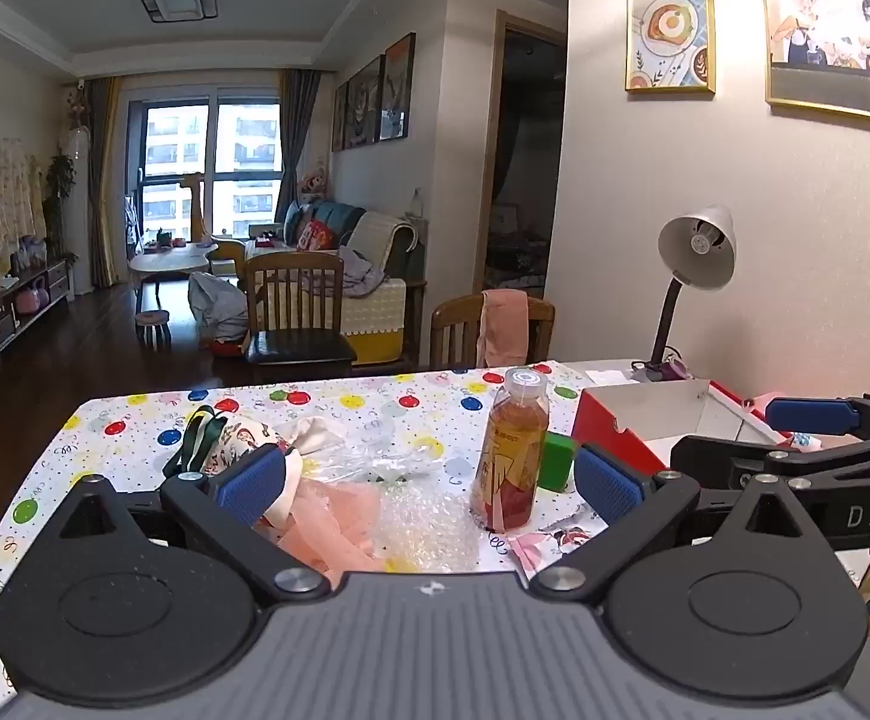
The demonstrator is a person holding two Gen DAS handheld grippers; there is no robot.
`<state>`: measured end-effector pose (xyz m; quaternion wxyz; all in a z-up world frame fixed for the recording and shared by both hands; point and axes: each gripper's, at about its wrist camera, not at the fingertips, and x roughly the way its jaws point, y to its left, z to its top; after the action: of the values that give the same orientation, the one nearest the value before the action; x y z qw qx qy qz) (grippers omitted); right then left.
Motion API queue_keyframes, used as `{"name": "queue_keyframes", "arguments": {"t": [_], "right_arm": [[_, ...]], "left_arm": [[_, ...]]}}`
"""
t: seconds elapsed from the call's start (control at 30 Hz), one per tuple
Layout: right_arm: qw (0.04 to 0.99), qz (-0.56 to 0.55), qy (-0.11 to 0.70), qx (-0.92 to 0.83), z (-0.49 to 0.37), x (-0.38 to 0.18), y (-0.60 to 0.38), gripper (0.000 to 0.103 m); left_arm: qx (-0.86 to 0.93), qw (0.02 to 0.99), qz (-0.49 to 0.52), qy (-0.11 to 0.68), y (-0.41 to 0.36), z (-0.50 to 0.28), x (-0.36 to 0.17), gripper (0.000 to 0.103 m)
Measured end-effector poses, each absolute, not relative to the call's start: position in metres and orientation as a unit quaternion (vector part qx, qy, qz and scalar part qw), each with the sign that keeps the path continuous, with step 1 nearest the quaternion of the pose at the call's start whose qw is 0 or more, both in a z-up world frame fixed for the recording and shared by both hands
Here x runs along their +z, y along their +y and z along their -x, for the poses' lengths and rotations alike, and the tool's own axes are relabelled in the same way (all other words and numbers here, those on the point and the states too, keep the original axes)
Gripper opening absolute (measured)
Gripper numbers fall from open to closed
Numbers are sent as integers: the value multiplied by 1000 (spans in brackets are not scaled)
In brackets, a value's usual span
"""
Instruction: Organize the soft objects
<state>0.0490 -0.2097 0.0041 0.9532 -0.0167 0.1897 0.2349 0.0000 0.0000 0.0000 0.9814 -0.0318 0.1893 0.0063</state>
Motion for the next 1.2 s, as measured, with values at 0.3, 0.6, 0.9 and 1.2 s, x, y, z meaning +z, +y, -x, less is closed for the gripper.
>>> {"name": "queue_keyframes", "arguments": {"t": [0.3, 0.6, 0.9, 1.2], "right_arm": [[954, 9, 201, 224, -51, 5, -212, 103], [955, 12, 199, 221, -47, 2, -211, 103], [956, 15, 199, 216, -48, 2, -211, 103], [957, 17, 198, 211, -50, 2, -205, 103]], "left_arm": [[14, 984, 23, 178, -7, 3, 3, 103], [23, 984, 15, 175, -8, 1, 1, 103], [28, 985, 7, 172, -9, -1, 2, 103], [29, 985, 6, 170, -8, -3, 1, 103]]}}
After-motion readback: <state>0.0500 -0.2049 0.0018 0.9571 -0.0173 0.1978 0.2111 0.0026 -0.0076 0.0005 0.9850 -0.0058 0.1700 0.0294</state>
